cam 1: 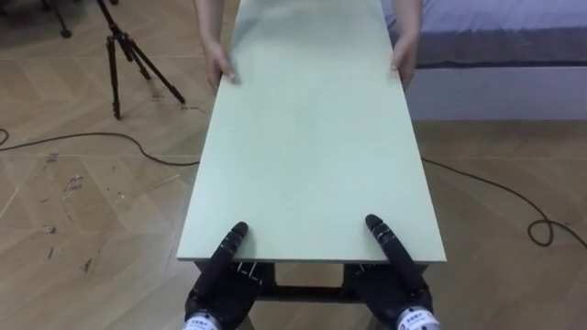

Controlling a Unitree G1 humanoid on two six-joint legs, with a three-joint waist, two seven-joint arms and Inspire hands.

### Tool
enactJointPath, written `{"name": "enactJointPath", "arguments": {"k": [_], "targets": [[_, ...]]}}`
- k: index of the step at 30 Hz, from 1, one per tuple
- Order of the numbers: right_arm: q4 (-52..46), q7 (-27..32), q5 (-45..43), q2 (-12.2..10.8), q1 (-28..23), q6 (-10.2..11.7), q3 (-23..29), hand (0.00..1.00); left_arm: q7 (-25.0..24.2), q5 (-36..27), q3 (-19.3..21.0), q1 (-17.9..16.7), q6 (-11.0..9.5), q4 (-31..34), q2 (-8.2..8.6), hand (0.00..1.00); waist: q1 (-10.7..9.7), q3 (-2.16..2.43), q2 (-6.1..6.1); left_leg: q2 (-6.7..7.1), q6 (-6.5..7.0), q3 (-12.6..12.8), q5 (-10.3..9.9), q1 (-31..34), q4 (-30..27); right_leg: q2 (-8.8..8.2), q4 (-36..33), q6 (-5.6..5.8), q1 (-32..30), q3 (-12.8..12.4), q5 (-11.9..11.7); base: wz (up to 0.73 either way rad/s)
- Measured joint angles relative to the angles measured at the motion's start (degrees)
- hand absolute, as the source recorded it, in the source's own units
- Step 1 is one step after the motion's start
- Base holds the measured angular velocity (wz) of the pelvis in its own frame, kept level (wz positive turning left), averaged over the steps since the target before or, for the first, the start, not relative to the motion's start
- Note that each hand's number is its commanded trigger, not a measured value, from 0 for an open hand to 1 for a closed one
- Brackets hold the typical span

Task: Move table with human

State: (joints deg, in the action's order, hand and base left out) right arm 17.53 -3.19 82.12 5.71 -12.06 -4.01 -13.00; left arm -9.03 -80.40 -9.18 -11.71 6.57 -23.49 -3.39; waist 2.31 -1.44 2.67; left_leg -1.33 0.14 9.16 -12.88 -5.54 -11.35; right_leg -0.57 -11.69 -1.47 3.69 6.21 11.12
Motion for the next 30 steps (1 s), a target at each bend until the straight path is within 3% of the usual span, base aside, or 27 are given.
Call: {"name": "enactJointPath", "arguments": {"k": [19, 26, 30], "targets": [[0.0, -0.6, -0.4, 0.2, 0.0, 0.3, 0.3, 1.0, 0.0, 2.5, 0.0, -0.2, 0.0, 0.3, 0.39, 1.0, 0.2, 0.17, 0.06, -0.05, 0.0, 0.0, 0.0, -0.2, 0.0, 0.45, -0.1, 0.0, 0.0, -0.2, 0.0, 0.0], [-1.5, -0.8, -0.3, 0.2, 0.0, 0.7, 0.4, 1.0, 0.1, 5.7, 0.2, -1.2, -0.4, 3.9, 0.4, 1.0, 0.5, 0.55, -0.42, -0.08, 0.0, 0.0, 0.0, -0.2, 0.0, 0.48, -0.3, -0.01, 0.0, -0.3, 0.0, 0.0], [-2.9, -0.8, -0.3, 0.2, -0.6, 0.9, 0.3, 1.0, 1.2, 6.2, 0.2, -2.5, -0.4, 6.9, 0.39, 1.0, 1.0, 0.53, -0.74, -0.08, 0.0, 0.2, 0.0, -0.2, 0.0, 0.52, -0.3, -0.02, 0.0, -0.5, 0.0, -0.03]]}}
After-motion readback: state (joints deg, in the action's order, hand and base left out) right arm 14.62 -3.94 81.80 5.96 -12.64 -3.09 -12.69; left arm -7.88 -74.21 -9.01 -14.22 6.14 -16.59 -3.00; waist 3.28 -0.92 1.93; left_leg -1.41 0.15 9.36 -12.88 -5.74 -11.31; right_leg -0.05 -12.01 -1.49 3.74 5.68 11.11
